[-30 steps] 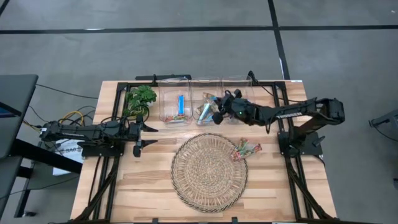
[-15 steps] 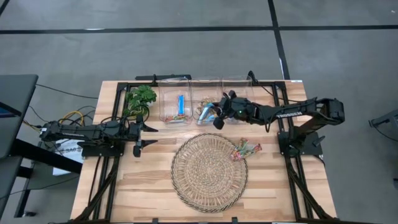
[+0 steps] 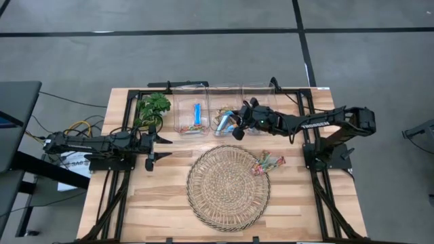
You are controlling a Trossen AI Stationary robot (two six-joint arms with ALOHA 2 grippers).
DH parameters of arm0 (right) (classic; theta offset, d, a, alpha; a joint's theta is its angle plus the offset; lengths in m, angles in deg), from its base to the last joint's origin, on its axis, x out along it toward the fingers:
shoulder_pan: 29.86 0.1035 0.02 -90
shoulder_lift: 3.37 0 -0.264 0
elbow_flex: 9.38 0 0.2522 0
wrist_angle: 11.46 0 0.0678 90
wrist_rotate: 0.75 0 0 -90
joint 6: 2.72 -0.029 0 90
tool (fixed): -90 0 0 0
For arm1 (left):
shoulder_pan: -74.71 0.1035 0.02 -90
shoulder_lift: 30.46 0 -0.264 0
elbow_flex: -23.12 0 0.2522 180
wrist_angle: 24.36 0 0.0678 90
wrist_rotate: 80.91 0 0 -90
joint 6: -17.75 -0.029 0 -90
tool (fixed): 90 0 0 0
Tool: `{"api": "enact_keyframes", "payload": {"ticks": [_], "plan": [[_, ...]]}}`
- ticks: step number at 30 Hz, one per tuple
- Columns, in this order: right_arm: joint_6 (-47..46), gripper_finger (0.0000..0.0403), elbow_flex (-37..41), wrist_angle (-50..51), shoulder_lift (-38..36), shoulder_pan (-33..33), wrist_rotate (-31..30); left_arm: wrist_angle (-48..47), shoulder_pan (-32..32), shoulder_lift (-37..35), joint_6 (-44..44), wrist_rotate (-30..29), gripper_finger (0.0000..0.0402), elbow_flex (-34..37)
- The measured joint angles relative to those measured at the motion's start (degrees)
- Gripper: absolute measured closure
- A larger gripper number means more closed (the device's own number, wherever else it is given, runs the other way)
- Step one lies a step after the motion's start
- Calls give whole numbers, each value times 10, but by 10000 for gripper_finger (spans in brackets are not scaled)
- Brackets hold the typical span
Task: Pick and place Granola Bars by type
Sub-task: Put the yellow granola bar into the middle transparent bin, then put the red granola bar into the left transparent bin
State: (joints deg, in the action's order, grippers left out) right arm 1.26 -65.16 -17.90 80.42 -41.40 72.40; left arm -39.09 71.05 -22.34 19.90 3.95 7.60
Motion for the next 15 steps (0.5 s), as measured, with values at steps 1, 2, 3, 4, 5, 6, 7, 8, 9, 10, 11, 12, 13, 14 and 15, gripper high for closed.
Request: {"api": "enact_keyframes", "payload": {"ticks": [1,2,3,4,5,6,7,8,9,10,11,12,13,14,15], "plan": [[-2,344,0,0,0,-2,-4,0,0,0,0,0,182,0],[-3,343,0,2,0,-2,-6,0,0,0,0,0,182,0],[5,341,0,5,0,-4,-6,0,0,0,0,0,182,0],[15,336,0,11,0,-5,-4,0,0,0,0,0,182,0],[22,328,0,17,0,-6,1,0,0,0,0,0,182,0],[23,316,0,19,0,-7,3,0,0,0,0,0,182,0],[18,303,0,19,0,-6,3,0,0,0,0,0,182,0],[9,286,0,17,0,-7,2,0,0,0,0,0,182,0],[-1,266,0,14,0,-8,-1,0,0,0,0,0,182,0],[-9,247,0,13,0,-10,-6,0,0,0,0,0,182,0],[-12,227,0,12,0,-10,-15,0,0,0,0,0,182,0],[-12,207,0,13,0,-10,-21,0,0,0,0,0,182,0],[-9,189,0,13,0,-10,-27,0,0,0,0,0,182,0],[-5,173,0,13,0,-10,-30,0,0,0,0,0,182,0],[-5,159,0,13,0,-9,-29,0,0,0,0,0,182,0]]}}
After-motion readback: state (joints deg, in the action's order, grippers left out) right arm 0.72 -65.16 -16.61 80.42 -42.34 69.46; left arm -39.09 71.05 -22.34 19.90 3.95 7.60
